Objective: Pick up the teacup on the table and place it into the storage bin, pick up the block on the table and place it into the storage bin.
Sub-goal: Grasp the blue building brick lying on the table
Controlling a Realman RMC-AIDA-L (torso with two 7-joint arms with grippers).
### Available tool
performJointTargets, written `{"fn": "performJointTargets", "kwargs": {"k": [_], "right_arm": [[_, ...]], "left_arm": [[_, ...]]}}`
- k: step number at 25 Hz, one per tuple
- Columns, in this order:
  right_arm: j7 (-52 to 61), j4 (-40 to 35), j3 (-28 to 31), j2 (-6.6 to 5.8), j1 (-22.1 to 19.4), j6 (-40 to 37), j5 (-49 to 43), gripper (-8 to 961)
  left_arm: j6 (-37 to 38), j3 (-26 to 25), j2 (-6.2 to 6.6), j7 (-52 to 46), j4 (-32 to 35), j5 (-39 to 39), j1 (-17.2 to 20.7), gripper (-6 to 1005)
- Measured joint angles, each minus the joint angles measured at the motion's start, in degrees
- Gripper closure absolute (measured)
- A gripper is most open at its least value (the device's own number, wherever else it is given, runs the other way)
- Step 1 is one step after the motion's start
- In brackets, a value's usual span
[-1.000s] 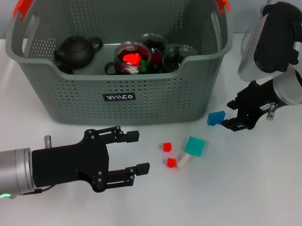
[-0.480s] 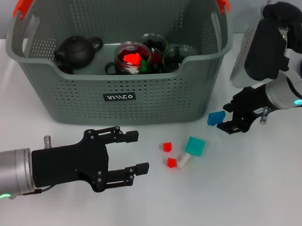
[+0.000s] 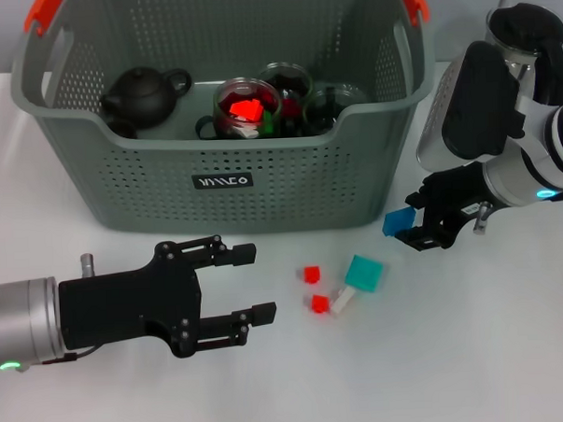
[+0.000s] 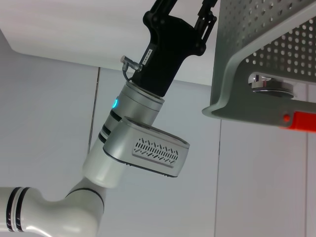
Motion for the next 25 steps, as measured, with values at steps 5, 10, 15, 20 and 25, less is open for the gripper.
{"fn": "performJointTargets", "kwargs": {"k": [5,10,15,20,25], "right_arm": [[0.33,0.03,0.12,0.01,0.11,-2.35,0.38,408],[0.03,-1.07,1.03,-0.35,0.16,-7.55,2.71,407],[-0.64,-4.99,2.46,-0.33,-1.05,-11.28,3.73,407],[-0.95,-5.88,2.44,-0.2,-1.7,-10.03,4.66,407],[-0.22,-4.49,1.86,-0.01,-1.2,-8.95,5.77,407]], "left_arm": [[-0.04,0.0,0.0,0.0,0.0,0.0,-0.13,291],[-0.09,0.0,0.0,0.0,0.0,0.0,-0.15,292],[-0.15,0.0,0.0,0.01,0.07,0.0,-0.05,292],[-0.18,0.0,0.0,0.08,0.03,0.0,0.01,291],[-0.19,0.0,0.0,0.03,0.0,0.0,0.01,292]]}}
